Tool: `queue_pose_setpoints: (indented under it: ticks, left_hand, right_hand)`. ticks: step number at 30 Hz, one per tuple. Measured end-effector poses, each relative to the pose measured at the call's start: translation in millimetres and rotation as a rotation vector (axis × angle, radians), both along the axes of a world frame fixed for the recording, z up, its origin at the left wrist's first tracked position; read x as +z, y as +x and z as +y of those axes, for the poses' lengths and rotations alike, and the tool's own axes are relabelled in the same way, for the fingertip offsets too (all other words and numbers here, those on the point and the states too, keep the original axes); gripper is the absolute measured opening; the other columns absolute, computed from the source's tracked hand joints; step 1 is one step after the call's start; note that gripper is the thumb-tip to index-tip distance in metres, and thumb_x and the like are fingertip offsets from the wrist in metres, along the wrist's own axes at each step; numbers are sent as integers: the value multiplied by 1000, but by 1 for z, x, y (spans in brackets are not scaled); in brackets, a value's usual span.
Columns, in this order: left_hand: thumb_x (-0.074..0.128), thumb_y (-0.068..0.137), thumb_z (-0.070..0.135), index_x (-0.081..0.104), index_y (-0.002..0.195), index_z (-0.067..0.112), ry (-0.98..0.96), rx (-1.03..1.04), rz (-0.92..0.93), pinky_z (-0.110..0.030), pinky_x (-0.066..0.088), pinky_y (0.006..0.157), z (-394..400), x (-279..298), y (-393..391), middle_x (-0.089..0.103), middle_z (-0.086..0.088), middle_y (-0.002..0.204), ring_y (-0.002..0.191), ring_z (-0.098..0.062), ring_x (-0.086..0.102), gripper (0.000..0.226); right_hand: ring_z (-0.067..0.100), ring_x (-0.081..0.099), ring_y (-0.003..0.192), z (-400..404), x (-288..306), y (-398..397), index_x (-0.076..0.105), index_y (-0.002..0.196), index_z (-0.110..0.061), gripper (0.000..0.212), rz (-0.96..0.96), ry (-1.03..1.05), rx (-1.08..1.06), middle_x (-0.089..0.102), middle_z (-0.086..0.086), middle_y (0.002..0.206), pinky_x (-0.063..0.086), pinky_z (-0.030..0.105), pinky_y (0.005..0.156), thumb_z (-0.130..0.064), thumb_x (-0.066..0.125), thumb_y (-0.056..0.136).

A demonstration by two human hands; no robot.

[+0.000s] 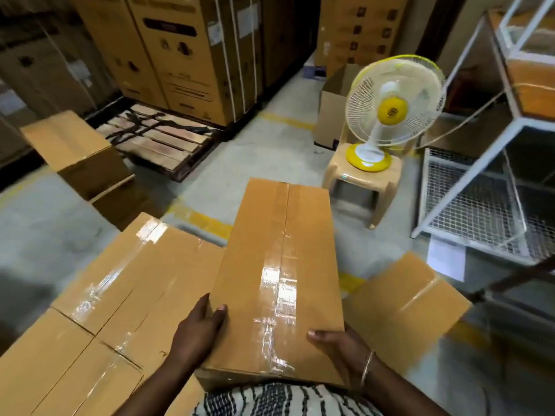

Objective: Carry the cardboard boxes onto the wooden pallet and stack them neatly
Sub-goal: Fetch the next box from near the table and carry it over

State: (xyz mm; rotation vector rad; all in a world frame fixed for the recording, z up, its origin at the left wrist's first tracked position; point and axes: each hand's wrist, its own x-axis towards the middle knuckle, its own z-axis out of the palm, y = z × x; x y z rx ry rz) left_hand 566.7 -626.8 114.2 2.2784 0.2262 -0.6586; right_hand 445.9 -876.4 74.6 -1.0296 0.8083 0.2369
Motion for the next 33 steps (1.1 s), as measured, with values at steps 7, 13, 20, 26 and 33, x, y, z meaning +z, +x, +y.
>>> queue_pose_setpoints:
  ticks: [7,13,20,26,33]
  left_hand:
    - [50,98,45,34,150,24,7,85,-78,-31,40,87,43,27,70,50,-2,146,125,-29,52,58]
    - [57,93,46,39,147,26,-33,200,-74,-33,42,87,71,35,112,54,-3,141,120,-28,54,60]
    - [66,88,42,47,139,26,-92,400,-37,-31,40,74,72,36,147,53,5,103,88,-21,51,57]
    - [67,87,43,47,140,26,-64,613,3,-31,40,73,49,25,179,57,5,105,88,-21,53,58]
    - [68,66,58,54,119,35,-69,903,82,-37,51,90,-38,22,214,69,0,116,96,-25,65,60]
  right_hand:
    - [41,71,92,32,7,106,68,112,-1,97,11,-127,218,74,20,102,58,50,82,-27,99,24]
    - [41,70,94,51,12,166,68,113,-3,92,18,-190,286,74,19,102,56,55,86,-26,98,29]
    - [39,71,92,45,11,255,68,113,-4,103,24,-212,464,75,17,101,57,53,84,-34,100,19]
    - [34,74,84,25,-4,339,72,104,-6,91,11,-181,672,76,14,94,59,41,72,-31,97,20]
    - [35,73,87,-44,-13,447,73,104,-5,71,-2,-144,947,76,14,95,58,45,81,-19,94,37]
